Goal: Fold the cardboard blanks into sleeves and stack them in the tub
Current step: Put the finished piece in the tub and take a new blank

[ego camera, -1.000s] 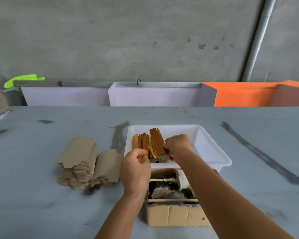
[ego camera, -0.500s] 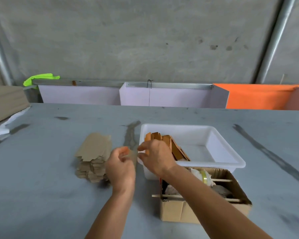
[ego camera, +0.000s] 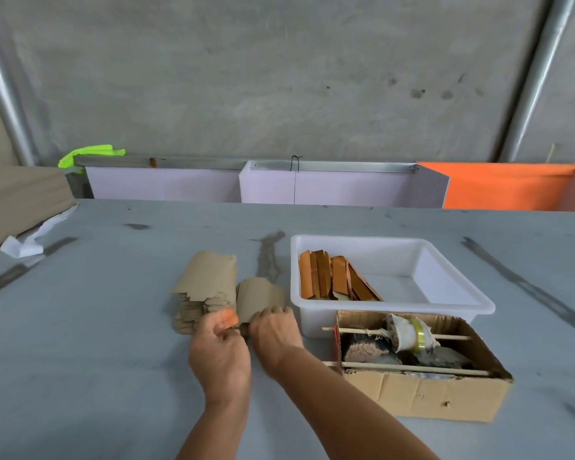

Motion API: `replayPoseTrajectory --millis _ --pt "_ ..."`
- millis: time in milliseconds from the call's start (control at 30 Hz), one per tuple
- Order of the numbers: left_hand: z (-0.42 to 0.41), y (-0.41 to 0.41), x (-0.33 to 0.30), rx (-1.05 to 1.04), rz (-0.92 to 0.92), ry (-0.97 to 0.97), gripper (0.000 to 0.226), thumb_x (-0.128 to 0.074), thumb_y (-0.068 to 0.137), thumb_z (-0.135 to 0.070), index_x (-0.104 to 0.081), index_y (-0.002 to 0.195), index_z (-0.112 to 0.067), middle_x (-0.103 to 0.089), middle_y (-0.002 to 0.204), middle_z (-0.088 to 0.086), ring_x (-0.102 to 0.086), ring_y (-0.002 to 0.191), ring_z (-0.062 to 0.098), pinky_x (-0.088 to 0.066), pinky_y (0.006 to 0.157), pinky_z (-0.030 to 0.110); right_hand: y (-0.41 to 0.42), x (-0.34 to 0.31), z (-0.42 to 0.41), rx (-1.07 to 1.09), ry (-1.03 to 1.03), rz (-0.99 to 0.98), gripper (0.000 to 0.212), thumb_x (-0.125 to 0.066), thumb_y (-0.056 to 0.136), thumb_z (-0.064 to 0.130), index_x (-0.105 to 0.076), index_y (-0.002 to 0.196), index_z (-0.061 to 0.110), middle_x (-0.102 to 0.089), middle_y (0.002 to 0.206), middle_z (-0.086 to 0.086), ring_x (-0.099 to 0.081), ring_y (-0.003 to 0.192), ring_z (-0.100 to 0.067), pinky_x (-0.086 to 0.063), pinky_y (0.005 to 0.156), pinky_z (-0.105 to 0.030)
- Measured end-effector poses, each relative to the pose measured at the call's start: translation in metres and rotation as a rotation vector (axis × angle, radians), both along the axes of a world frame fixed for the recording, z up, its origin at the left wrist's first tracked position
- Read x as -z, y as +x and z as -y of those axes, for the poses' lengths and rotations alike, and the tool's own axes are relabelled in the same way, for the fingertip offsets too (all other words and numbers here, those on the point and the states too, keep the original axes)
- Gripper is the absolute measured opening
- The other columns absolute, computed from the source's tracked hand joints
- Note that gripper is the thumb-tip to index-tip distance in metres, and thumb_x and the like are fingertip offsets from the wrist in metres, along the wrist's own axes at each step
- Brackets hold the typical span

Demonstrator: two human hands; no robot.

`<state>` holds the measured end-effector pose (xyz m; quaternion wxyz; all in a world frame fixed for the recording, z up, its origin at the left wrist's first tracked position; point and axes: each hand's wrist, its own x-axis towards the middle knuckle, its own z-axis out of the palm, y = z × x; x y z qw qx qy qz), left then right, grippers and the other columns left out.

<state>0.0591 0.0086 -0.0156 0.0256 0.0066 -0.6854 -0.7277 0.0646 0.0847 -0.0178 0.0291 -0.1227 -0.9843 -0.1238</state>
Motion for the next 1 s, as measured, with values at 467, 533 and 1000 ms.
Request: replayPoseTrajectory --millis 467,533,1000 --pt "-0.002 0.006 0.006 0.013 0.028 0.026 0.047 -0.049 0.078 0.015 -0.059 0.071 -0.03 -0.066 0.078 -0.003 -0.065 0.087 0.025 -0.051 0.09 0.048 0.019 0.002 0.004 -0.206 0.059 -0.126 0.008 -0.05 0.087 0.003 -0.056 0.085 0.007 -0.058 0.078 -0.007 -0.055 0.079 -0.026 -0.029 0.07 -0.033" --pt "-0.004 0.008 0.007 0.012 0.034 0.027 0.046 -0.049 0.077 0.015 -0.059 0.07 -0.029 -0.066 0.077 -0.003 -0.064 0.084 0.024 -0.052 0.089 0.048 0.025 0.002 0.005 -0.136 0.075 -0.207 0.014 -0.075 0.064 0.022 -0.062 0.063 0.017 -0.06 0.059 0.001 -0.057 0.056 -0.014 -0.037 0.056 -0.025" --pt "-0.006 0.007 0.015 0.044 -0.013 0.068 0.033 -0.048 0.087 0.003 -0.059 0.085 -0.027 -0.067 0.101 0.013 -0.062 0.1 0.035 -0.048 0.092 0.053 0.06 -0.032 0.015 0.023 0.027 -0.733 0.011 -0.068 0.056 0.012 -0.06 0.051 0.017 -0.055 0.05 0.0 -0.052 0.041 -0.017 -0.038 0.044 -0.021"
